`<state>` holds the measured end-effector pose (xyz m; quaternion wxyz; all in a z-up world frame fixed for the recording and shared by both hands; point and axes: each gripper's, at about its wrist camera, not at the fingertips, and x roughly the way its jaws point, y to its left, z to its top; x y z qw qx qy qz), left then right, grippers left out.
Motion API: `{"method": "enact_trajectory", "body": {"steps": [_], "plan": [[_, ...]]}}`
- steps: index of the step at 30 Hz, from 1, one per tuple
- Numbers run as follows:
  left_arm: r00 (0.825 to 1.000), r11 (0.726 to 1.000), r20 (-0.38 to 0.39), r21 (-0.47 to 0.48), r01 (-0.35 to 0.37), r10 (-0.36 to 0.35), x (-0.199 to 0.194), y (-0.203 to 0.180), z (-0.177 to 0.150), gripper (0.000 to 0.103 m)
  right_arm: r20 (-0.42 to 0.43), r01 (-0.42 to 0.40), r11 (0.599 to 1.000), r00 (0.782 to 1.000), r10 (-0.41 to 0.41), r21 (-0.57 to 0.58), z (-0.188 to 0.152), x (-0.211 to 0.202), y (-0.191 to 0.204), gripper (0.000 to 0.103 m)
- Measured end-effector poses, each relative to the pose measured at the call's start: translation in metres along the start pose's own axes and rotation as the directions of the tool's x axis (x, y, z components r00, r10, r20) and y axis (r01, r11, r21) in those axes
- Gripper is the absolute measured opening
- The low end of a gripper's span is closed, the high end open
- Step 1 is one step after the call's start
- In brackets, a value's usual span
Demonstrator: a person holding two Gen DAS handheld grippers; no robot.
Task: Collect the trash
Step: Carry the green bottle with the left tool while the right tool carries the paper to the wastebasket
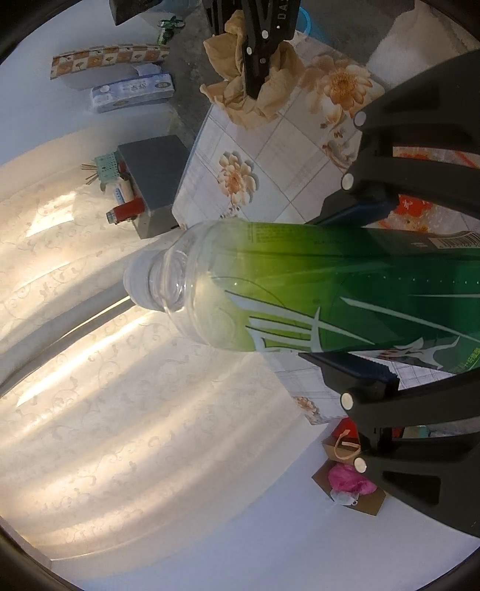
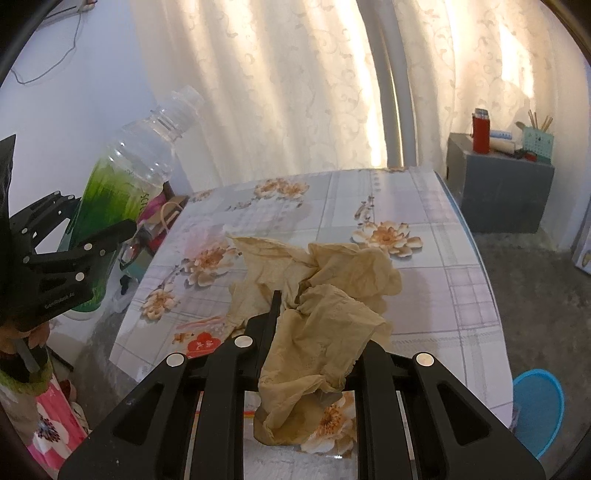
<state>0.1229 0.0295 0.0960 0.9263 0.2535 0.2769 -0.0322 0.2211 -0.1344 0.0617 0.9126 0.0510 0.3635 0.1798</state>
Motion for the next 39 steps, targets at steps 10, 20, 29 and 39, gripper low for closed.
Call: {"method": "enact_trajectory", "body": {"steps": [10, 20, 29, 39], "plan": [[0.996, 0.998, 0.061, 0.010, 0.068, -0.069, -0.025, -0.028, 0.011, 0.058, 0.050, 0.045, 0.998, 0.998, -0.046, 0.032, -0.011, -0.036, -0.018, 0.015], [0.979, 0.984, 0.102, 0.036, 0.175, -0.178, -0.031, -0.082, 0.030, 0.058, 0.090, 0.134, 0.986, 0.986, -0.144, 0.101, -0.030, -0.080, -0.058, 0.015], [0.960, 0.965, 0.128, 0.108, 0.238, -0.251, -0.036, -0.144, 0.050, 0.058, 0.083, 0.212, 0.957, 0.969, -0.231, 0.197, -0.055, -0.107, -0.106, 0.015], [0.929, 0.922, 0.164, 0.264, 0.283, -0.332, -0.047, -0.242, 0.065, 0.058, 0.038, 0.298, 0.893, 0.944, -0.329, 0.337, -0.093, -0.138, -0.164, 0.015]]}}
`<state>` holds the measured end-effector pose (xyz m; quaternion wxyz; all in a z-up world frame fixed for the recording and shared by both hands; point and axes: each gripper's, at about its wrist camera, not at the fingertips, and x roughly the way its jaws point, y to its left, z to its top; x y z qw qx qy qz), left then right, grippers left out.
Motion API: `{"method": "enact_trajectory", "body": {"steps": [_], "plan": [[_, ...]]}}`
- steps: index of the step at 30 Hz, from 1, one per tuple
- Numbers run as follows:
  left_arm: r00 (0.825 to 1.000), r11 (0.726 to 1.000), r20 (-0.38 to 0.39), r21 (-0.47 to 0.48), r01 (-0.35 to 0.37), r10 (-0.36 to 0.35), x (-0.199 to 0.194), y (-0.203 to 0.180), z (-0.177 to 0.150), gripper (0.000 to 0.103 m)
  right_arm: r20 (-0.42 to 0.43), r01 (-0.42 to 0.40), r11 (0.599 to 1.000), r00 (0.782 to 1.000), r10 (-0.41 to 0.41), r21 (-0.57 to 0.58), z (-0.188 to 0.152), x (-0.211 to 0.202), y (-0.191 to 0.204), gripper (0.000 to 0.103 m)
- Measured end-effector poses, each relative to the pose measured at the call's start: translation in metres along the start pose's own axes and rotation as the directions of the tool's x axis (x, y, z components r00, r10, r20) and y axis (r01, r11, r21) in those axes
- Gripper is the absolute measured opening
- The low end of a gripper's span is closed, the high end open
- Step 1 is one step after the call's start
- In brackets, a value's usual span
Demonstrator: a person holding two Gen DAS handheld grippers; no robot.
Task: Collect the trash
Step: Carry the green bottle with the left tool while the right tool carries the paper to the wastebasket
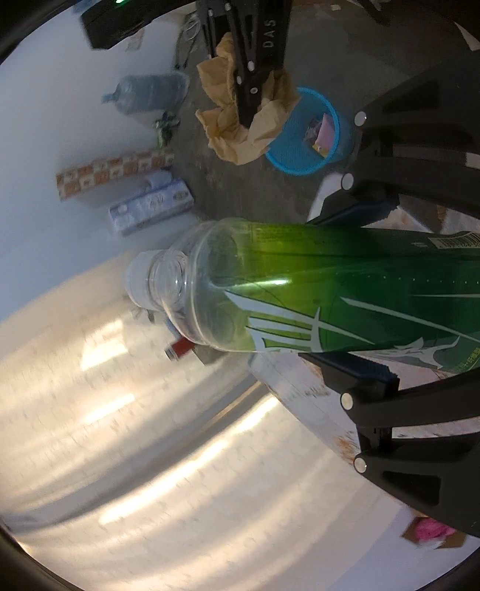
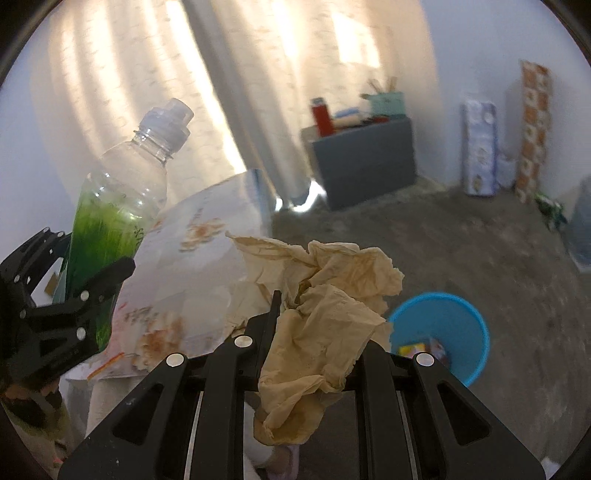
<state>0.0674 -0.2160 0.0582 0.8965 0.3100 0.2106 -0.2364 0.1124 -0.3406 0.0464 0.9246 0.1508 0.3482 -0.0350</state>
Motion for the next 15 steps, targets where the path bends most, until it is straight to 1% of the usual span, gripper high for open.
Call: {"method": "enact_trajectory", "body": {"steps": [6, 13, 15], "plan": [[0.998, 0.995, 0.014, 0.084, 0.059, -0.060, 0.015, -0.057, 0.014, 0.058, -0.026, 0.069, 0.993, 0.997, -0.066, 0.094, -0.015, -0.001, -0.041, 0.015], [0.993, 0.987, 0.006, 0.112, 0.118, -0.119, 0.031, -0.102, 0.023, 0.058, -0.082, 0.125, 0.976, 0.990, -0.112, 0.177, -0.034, 0.002, -0.073, 0.015], [0.988, 0.982, -0.007, 0.113, 0.152, -0.152, 0.037, -0.112, 0.024, 0.058, -0.100, 0.136, 0.971, 0.988, -0.118, 0.195, -0.039, 0.004, -0.080, 0.015]]}}
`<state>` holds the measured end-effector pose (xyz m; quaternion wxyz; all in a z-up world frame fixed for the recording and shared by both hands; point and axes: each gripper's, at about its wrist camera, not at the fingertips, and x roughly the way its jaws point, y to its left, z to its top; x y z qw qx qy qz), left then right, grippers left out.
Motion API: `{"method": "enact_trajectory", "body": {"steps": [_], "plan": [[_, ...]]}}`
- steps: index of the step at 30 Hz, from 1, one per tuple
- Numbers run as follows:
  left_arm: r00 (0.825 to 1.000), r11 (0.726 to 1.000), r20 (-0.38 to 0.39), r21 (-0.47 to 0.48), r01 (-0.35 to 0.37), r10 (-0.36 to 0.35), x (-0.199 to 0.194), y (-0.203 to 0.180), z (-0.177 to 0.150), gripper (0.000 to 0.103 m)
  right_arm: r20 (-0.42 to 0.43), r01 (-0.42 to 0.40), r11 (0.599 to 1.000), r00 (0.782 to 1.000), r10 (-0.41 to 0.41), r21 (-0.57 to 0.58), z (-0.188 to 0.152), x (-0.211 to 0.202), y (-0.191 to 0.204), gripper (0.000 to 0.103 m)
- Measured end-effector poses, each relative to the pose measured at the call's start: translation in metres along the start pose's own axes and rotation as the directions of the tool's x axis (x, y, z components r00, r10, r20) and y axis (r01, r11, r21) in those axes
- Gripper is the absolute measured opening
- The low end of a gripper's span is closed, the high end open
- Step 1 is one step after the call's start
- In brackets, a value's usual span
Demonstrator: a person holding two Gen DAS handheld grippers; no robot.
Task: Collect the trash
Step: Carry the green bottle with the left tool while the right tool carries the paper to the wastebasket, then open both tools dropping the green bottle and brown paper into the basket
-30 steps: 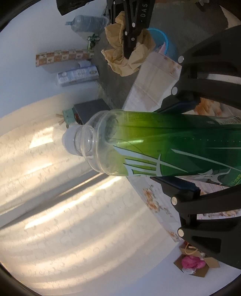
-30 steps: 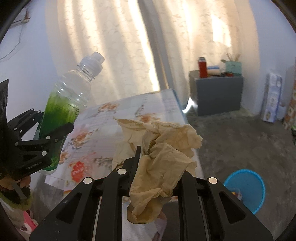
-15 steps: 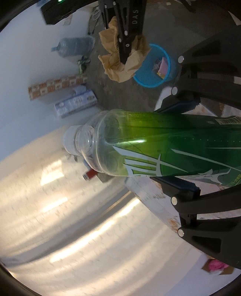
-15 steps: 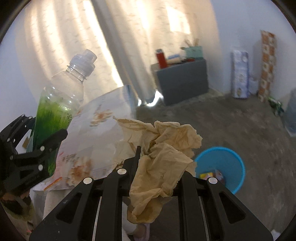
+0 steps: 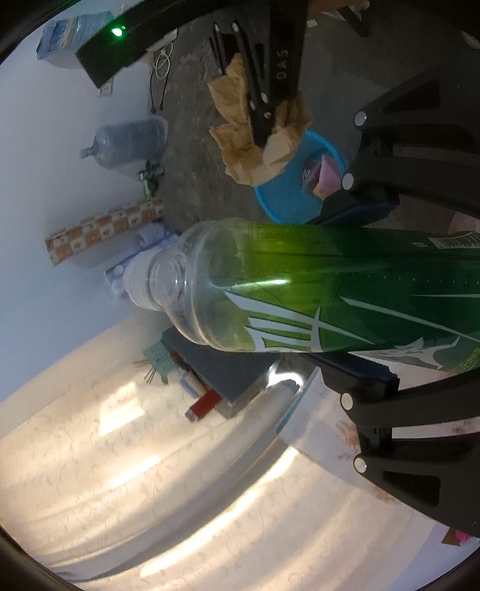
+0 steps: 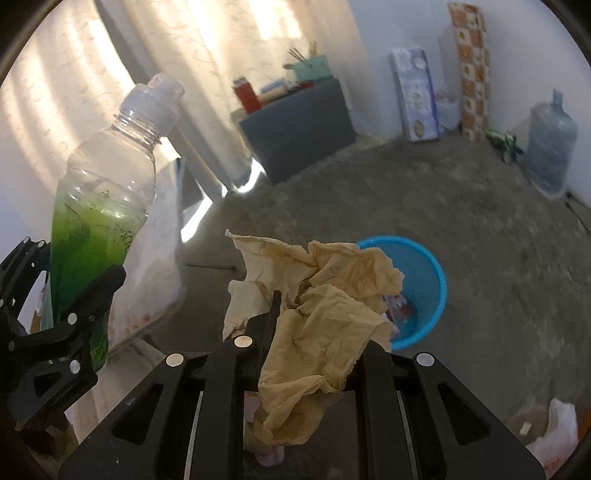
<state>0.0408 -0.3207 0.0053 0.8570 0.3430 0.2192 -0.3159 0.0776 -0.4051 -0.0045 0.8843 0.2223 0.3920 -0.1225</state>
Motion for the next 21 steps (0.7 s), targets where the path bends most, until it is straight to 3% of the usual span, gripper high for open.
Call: {"method": "enact_trajectory", "body": {"steps": [3, 6, 9, 12, 15, 18, 21], "plan": [[0.996, 0.997, -0.028, -0.020, 0.079, -0.080, 0.013, -0.006, 0.005, 0.058, -0.031, 0.030, 0.999, 0.999, -0.029, 0.031, -0.005, 0.010, -0.013, 0.015], [0.981, 0.982, -0.069, -0.063, 0.179, -0.184, 0.030, -0.004, 0.013, 0.058, -0.048, 0.052, 0.997, 0.998, -0.049, 0.061, -0.007, 0.016, -0.024, 0.015], [0.943, 0.947, -0.115, -0.119, 0.300, -0.313, 0.057, -0.003, 0.027, 0.058, -0.054, 0.068, 0.993, 0.997, -0.063, 0.100, -0.008, 0.024, -0.036, 0.015], [0.911, 0.919, -0.151, -0.156, 0.362, -0.384, 0.079, -0.004, 0.037, 0.058, -0.063, 0.087, 0.987, 0.995, -0.080, 0.133, -0.008, 0.035, -0.052, 0.015], [0.857, 0.881, -0.221, -0.211, 0.424, -0.465, 0.114, -0.011, 0.048, 0.058, -0.082, 0.088, 0.980, 0.994, -0.074, 0.179, -0.006, 0.051, -0.069, 0.015], [0.783, 0.836, -0.303, -0.286, 0.469, -0.543, 0.157, -0.025, 0.057, 0.058, -0.121, 0.076, 0.967, 0.991, -0.048, 0.245, -0.002, 0.077, -0.092, 0.015], [0.742, 0.820, -0.358, -0.329, 0.468, -0.567, 0.190, -0.037, 0.059, 0.058, -0.174, 0.061, 0.946, 0.985, -0.005, 0.319, 0.002, 0.109, -0.119, 0.015]]}}
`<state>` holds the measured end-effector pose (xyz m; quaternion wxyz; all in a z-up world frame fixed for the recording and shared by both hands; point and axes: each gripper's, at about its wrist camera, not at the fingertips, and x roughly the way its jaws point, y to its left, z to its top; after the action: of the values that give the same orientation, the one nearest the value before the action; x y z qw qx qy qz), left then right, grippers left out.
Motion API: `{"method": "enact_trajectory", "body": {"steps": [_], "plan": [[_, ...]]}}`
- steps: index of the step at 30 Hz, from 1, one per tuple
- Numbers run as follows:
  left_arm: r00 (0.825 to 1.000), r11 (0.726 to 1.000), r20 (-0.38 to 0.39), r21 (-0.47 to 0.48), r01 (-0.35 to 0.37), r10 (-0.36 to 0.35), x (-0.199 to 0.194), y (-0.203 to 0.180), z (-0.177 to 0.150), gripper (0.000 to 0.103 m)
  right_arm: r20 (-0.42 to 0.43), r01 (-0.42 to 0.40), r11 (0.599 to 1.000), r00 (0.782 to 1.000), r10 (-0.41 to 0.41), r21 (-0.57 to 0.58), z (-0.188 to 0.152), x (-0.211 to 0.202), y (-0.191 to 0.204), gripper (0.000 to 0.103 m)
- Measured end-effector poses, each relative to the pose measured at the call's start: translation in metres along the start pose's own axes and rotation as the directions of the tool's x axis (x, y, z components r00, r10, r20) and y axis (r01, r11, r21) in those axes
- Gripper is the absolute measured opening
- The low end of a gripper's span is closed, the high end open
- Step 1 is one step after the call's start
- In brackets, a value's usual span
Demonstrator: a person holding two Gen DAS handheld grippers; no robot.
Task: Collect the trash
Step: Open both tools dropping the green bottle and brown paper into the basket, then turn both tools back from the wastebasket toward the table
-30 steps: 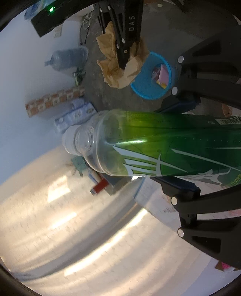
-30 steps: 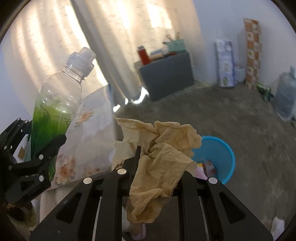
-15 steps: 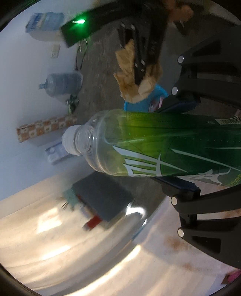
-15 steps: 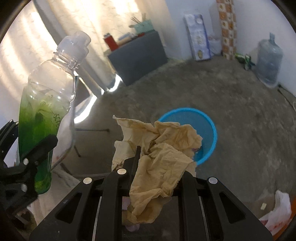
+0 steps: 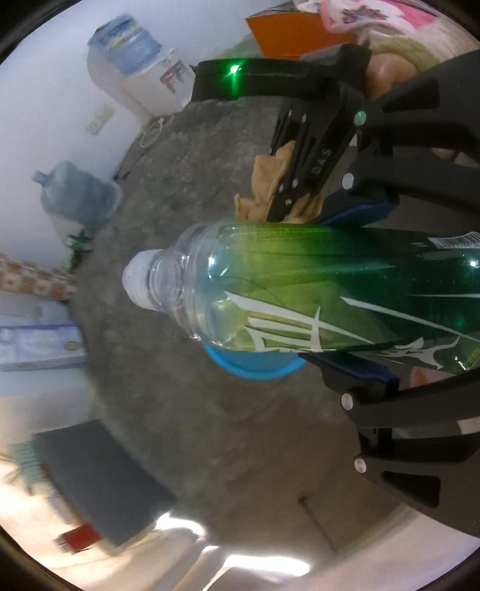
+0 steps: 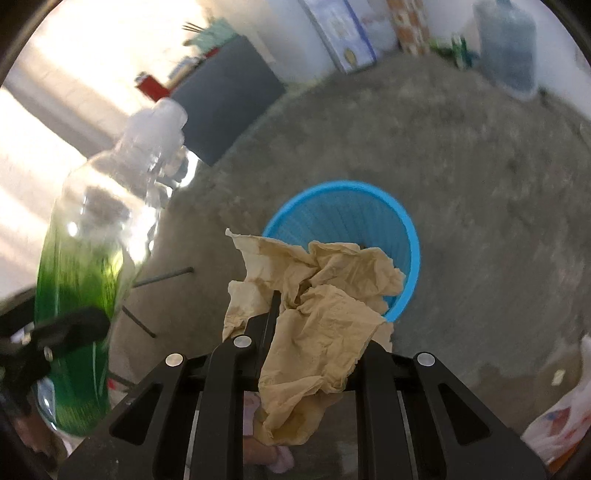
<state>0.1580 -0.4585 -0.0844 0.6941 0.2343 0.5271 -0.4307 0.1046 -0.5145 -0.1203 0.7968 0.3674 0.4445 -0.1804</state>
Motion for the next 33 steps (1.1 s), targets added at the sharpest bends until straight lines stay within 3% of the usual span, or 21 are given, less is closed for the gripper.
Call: {"method": "enact_trajectory", "body": {"steps": [5, 6, 8, 11, 12, 14, 20, 25, 33], "plan": [[0.998, 0.997, -0.056, -0.072, 0.018, -0.022, 0.055, 0.012, 0.027, 0.059, -0.083, -0.024, 0.996, 0.996, 0.031, 0.092, 0.020, 0.050, -0.023, 0.020], [0.998, 0.996, -0.053, -0.088, 0.022, -0.027, 0.064, 0.017, 0.032, 0.066, -0.093, -0.018, 0.996, 0.995, 0.027, 0.092, 0.023, 0.061, -0.024, 0.022], [0.999, 0.992, -0.034, -0.124, -0.001, -0.004, 0.085, 0.028, 0.040, 0.079, -0.095, 0.001, 0.997, 0.995, 0.007, 0.081, 0.026, 0.077, -0.023, 0.041], [0.999, 0.979, -0.047, -0.205, -0.019, 0.010, 0.106, 0.043, 0.041, 0.081, -0.082, 0.045, 0.998, 0.996, -0.042, 0.038, 0.023, 0.096, -0.019, 0.057], [0.998, 0.967, -0.060, -0.253, -0.015, 0.000, 0.112, 0.049, 0.038, 0.081, -0.087, 0.057, 0.998, 0.995, -0.054, 0.032, 0.021, 0.101, -0.020, 0.057], [0.998, 0.958, -0.062, -0.286, 0.001, -0.019, 0.110, 0.054, 0.030, 0.081, -0.104, 0.065, 0.997, 0.993, -0.061, 0.036, 0.019, 0.107, -0.023, 0.057], [1.000, 0.979, -0.005, -0.204, -0.017, 0.017, 0.087, 0.052, 0.021, 0.082, -0.056, 0.051, 0.997, 0.997, -0.048, 0.059, 0.014, 0.091, -0.034, 0.062], [0.999, 0.978, 0.037, -0.210, -0.011, 0.019, 0.070, 0.057, 0.016, 0.082, -0.029, 0.038, 0.996, 0.999, -0.035, 0.081, 0.009, 0.072, -0.046, 0.062], [0.990, 0.983, 0.139, -0.185, 0.024, 0.002, 0.006, 0.054, -0.003, 0.082, 0.103, -0.132, 0.973, 0.988, 0.114, 0.189, -0.016, 0.000, -0.060, 0.062]]}}
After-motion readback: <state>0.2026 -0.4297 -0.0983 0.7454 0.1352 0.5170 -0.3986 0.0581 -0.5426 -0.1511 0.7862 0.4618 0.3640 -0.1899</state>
